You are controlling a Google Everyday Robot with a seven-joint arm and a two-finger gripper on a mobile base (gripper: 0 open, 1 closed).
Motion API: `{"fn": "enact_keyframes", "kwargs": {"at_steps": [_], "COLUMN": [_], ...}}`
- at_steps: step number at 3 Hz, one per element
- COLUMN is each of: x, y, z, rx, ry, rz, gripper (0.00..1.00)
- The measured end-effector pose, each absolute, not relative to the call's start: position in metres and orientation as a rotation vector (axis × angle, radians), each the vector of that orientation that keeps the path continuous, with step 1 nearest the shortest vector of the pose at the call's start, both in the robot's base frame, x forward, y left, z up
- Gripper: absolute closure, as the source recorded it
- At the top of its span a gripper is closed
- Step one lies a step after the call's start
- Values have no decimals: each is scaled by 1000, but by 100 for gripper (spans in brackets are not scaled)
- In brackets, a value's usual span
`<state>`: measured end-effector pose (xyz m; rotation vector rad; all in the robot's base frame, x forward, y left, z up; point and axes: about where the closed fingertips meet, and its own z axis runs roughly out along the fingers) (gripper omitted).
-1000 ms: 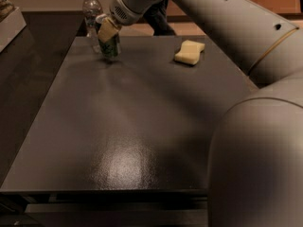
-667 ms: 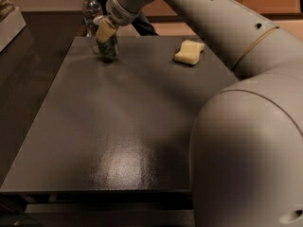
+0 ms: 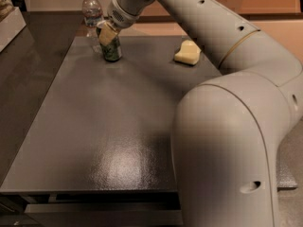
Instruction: Move green can near water bottle
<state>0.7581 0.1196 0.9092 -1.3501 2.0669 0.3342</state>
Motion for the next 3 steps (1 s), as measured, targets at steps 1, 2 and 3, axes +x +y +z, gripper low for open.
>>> {"fn": "enact_keyframes", "kwargs": {"at_steps": [1,2,3], "x": [758,758,758], "y": [122,123,124], "z": [907,904,904], "rx": [-1354,-1358,-1359], "ry": [2069,2071,2071], "rz": [337,339,339], "gripper": [13,0,0]}}
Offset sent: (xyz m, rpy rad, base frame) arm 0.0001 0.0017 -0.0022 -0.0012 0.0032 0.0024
